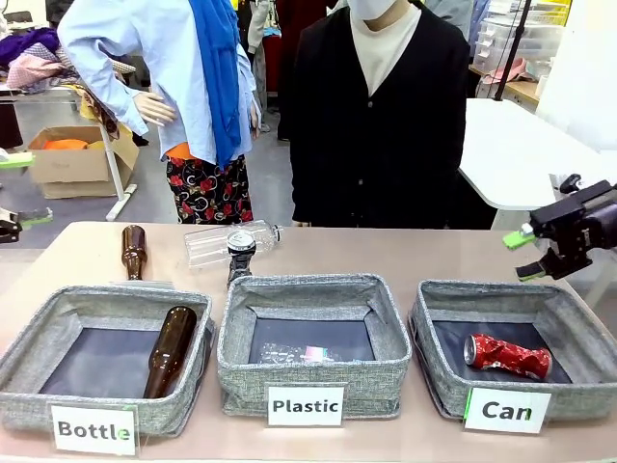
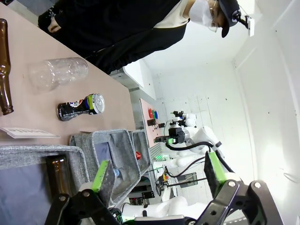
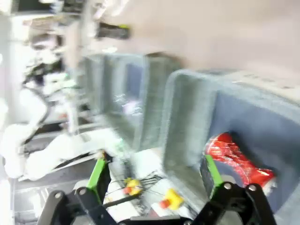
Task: Sort the can waste into the basket.
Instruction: Pick up the can waste from the table and place it in the right Fabric basket.
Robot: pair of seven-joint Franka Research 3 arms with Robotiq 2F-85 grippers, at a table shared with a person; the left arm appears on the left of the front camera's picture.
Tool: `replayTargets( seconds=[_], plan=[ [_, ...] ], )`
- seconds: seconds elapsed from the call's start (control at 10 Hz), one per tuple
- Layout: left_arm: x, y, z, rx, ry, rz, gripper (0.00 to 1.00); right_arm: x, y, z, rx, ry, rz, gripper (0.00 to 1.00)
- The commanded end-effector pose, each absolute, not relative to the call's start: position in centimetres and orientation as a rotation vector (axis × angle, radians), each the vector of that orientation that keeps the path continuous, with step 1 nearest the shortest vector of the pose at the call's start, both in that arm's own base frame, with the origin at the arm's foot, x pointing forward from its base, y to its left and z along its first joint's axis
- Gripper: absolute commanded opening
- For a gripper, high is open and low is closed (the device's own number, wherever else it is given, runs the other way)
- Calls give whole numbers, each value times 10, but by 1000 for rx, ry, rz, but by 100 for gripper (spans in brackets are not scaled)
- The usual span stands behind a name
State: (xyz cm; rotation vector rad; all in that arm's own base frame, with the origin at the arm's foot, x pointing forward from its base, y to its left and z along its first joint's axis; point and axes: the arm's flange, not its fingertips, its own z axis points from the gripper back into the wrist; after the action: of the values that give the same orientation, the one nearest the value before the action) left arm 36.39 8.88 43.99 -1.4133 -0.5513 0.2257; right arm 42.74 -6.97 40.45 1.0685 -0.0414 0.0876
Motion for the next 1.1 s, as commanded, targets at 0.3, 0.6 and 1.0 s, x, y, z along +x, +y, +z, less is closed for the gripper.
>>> replayTargets(
  seconds=[0.3, 0.6, 1.0],
  plan=[
    [362, 89, 440, -1416, -551, 208, 100, 424, -60, 412, 908, -77, 120, 100],
    [362, 89, 440, -1416, -551, 208, 100, 424, -60, 412, 908, -77, 120, 100],
    [362, 89, 440, -1416, -551, 208, 100, 424, -60, 412, 908, -77, 120, 100]
  ],
)
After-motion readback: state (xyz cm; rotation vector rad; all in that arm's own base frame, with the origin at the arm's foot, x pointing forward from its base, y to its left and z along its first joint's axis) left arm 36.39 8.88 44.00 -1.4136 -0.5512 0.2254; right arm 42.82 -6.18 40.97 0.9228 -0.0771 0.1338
